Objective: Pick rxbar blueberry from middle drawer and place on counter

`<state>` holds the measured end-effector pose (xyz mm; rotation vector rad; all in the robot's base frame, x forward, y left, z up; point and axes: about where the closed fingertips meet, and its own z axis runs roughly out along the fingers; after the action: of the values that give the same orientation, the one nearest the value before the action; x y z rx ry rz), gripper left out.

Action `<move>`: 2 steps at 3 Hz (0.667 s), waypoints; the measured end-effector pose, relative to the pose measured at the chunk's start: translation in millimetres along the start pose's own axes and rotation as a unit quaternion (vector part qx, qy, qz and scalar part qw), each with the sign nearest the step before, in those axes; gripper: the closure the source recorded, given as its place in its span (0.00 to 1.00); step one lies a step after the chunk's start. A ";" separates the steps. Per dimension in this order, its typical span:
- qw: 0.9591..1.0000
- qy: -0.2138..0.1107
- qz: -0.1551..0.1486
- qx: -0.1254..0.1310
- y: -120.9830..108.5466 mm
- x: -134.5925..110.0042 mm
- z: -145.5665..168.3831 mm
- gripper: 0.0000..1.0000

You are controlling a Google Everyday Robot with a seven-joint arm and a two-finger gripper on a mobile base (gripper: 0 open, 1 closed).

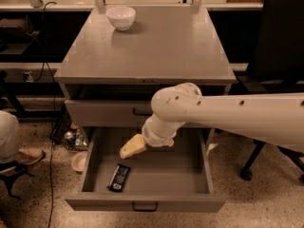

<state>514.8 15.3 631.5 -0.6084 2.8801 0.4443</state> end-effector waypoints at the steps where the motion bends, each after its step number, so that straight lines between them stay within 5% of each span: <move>1: 1.000 0.000 0.000 0.000 0.0 0.0 0.0 0.00; 2: 1.000 0.007 0.014 0.013 0.6 1.6 21.0 0.00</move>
Offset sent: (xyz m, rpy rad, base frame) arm 0.0016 0.0165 -0.0321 -0.0457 0.0210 -0.0746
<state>515.2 22.0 611.5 -0.5683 2.9058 0.4064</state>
